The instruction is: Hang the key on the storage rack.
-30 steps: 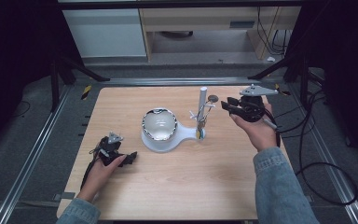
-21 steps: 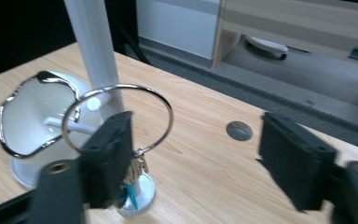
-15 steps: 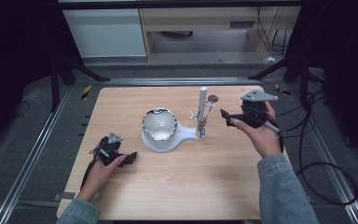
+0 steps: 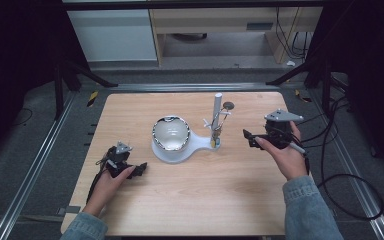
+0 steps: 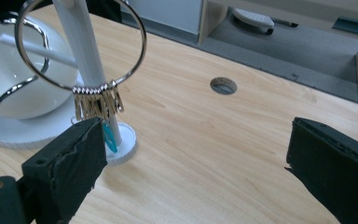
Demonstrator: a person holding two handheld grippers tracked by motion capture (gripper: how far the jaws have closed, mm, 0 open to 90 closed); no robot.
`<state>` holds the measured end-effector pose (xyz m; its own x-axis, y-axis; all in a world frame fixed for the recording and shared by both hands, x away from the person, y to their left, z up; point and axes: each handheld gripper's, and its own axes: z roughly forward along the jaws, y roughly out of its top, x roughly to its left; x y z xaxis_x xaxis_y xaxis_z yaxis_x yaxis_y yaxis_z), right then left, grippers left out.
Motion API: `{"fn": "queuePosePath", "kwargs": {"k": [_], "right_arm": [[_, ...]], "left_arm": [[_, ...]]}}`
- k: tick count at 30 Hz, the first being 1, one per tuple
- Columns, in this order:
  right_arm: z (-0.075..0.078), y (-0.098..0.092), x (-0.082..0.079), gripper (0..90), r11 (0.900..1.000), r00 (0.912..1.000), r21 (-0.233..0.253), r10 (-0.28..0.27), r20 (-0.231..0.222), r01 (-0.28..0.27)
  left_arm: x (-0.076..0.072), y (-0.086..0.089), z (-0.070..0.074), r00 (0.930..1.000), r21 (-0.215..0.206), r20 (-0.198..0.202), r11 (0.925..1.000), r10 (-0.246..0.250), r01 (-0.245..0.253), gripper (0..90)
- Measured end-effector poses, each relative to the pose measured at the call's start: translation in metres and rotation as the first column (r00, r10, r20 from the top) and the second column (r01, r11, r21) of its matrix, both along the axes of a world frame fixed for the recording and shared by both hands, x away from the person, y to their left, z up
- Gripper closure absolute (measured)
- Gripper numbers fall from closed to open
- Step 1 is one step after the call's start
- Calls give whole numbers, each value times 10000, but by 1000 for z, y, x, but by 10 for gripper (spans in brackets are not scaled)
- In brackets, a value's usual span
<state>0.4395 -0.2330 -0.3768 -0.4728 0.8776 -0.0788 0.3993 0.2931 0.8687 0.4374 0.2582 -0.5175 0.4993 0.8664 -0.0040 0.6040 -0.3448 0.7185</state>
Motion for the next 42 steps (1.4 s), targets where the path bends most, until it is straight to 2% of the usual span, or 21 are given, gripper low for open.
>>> {"fn": "queuePosePath", "kwargs": {"k": [10, 20, 25, 30, 34, 38, 42], "right_arm": [[-26, -6, -5, 63, 9996, 9987, -282, -35, -511, 20], [-54, -12, -10, 77, 9992, 9936, -404, -79, -1128, 34], [-70, -16, -8, 76, 9990, 9865, -422, -204, -1627, 137], [-84, -27, -2, 74, 9972, 9771, -386, -711, -2007, 646], [-96, -34, 1, 72, 9943, 9692, -502, -1025, -2238, 936], [-106, -37, 6, 71, 9877, 9533, -866, -1488, -2628, 1303], [-111, -35, 9, 68, 9843, 9483, -985, -1680, -2691, 1465]], "left_arm": [[0, 0, 0, 10000, 5, 1, 10000, -16, 16, 0], [0, 0, 0, 10000, 6, 4, 10000, -12, 12, 0], [0, 0, 0, 10000, 11, 3, 10000, -14, 14, 0], [0, 0, 0, 10000, 7, 5, 10000, -13, 13, 0], [0, 0, 0, 10000, 9, 4, 10000, -12, 12, 0], [0, 0, 0, 10000, 2, 0, 10000, -2, 2, 0], [0, 0, 0, 10000, 0, -1, 10000, 0, 0, 0]]}}
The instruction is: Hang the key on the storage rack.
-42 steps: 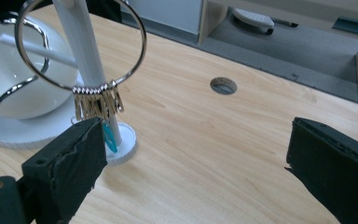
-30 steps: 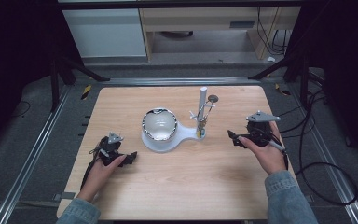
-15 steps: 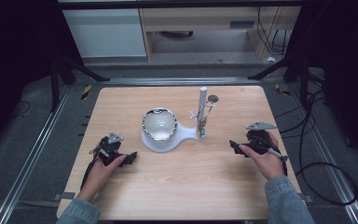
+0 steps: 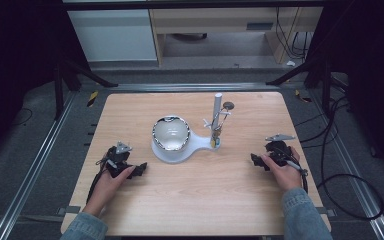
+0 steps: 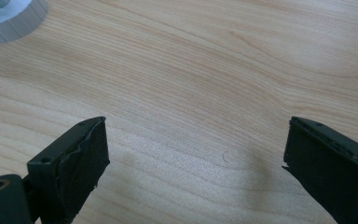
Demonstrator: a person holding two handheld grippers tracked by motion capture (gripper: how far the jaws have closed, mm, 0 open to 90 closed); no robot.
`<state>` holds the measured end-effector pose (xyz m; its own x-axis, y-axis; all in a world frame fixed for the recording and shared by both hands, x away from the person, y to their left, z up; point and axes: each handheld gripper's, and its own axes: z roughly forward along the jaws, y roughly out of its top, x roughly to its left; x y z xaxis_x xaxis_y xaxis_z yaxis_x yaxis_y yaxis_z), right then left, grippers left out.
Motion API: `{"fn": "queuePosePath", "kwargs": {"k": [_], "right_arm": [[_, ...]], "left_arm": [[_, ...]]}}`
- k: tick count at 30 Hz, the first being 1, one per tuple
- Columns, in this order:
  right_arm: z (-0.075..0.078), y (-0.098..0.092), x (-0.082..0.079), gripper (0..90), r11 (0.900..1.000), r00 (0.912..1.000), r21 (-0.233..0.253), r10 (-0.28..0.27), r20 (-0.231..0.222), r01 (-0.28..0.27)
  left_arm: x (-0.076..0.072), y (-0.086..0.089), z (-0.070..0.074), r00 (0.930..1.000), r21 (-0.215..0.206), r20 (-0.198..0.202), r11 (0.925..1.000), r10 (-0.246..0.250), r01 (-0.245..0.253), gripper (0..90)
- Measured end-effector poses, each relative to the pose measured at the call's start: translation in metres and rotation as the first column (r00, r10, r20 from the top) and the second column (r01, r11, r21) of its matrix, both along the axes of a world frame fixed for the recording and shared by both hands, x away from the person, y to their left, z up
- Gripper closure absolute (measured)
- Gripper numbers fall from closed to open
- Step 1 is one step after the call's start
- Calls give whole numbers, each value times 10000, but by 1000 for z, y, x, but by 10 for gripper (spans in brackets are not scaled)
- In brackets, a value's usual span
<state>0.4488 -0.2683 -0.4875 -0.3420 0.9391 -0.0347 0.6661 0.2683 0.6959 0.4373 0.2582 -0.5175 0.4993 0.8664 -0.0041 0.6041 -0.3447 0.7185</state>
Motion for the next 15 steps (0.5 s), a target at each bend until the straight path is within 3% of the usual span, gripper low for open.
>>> {"fn": "queuePosePath", "kwargs": {"k": [9, 11, 15], "right_arm": [[-14, 4, 3, 49, 9998, 9998, -27, -209, 28, 209], [-18, 3, 1, 31, 9995, 9990, 140, -284, 348, 279], [-19, 3, 2, 10, 9988, 9984, 147, -462, 315, 457]], "left_arm": [[0, 0, 0, 10000, 15, 7, 10000, -15, 15, 0], [0, 0, 0, 10000, 16, 8, 10000, -17, 17, 0], [0, 0, 0, 10000, 6, 3, 10000, -14, 14, 0]]}}
